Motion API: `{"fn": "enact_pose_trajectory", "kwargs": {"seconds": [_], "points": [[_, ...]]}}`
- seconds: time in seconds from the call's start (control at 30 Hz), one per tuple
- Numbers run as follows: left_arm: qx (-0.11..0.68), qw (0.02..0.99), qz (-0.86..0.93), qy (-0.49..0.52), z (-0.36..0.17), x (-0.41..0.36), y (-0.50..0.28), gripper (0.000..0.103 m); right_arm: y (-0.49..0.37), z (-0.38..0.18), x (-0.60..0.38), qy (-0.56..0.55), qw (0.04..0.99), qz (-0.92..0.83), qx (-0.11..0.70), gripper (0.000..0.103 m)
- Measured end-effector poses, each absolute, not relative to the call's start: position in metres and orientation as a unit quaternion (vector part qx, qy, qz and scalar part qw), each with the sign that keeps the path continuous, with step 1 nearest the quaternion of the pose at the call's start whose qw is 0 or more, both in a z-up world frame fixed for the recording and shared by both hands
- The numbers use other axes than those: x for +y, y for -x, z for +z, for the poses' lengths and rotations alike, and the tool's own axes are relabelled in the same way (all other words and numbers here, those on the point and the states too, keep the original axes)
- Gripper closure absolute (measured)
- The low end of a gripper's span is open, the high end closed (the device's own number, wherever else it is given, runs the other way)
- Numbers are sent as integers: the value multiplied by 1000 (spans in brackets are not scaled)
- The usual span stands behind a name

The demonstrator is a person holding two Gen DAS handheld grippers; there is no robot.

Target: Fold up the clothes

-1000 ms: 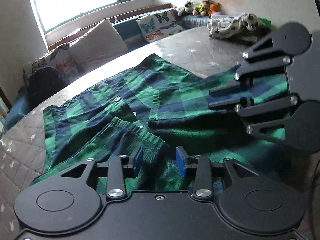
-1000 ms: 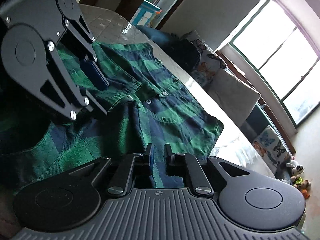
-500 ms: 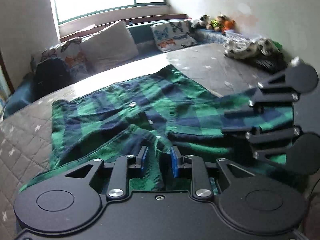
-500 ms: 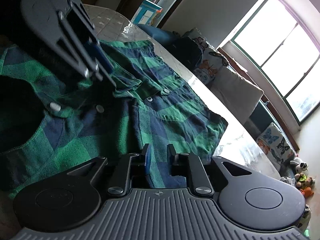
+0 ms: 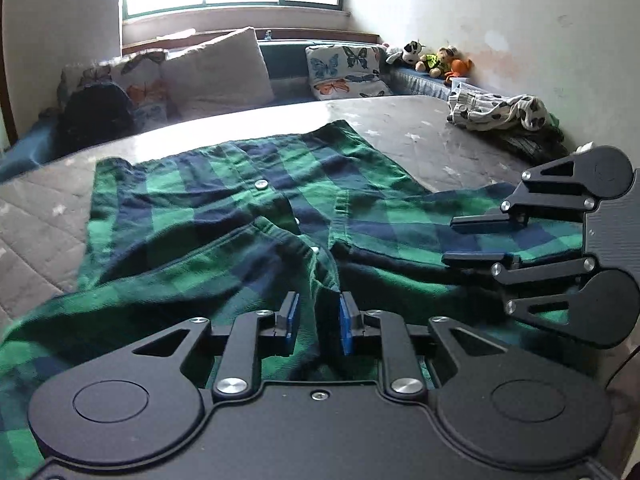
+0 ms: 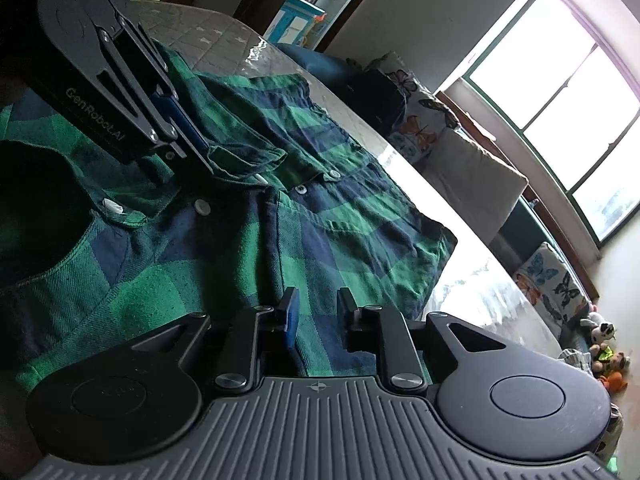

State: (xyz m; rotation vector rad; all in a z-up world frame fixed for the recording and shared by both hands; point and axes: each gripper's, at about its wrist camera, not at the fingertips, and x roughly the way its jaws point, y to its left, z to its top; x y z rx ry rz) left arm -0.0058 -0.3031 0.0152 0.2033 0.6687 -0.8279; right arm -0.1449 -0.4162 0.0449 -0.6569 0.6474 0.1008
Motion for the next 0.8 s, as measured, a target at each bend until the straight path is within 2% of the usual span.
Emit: {"fn": "enact_pose_trajectory", "kwargs": {"seconds": [0.23,0.8], "points": [[319,853,-404,-86,16,-299,3,93,145,44,-417,315,894,52,315,83],[330,848,-414,-13,19,-271,-9,94,136,43,-403,313,891,84,318,83]]}}
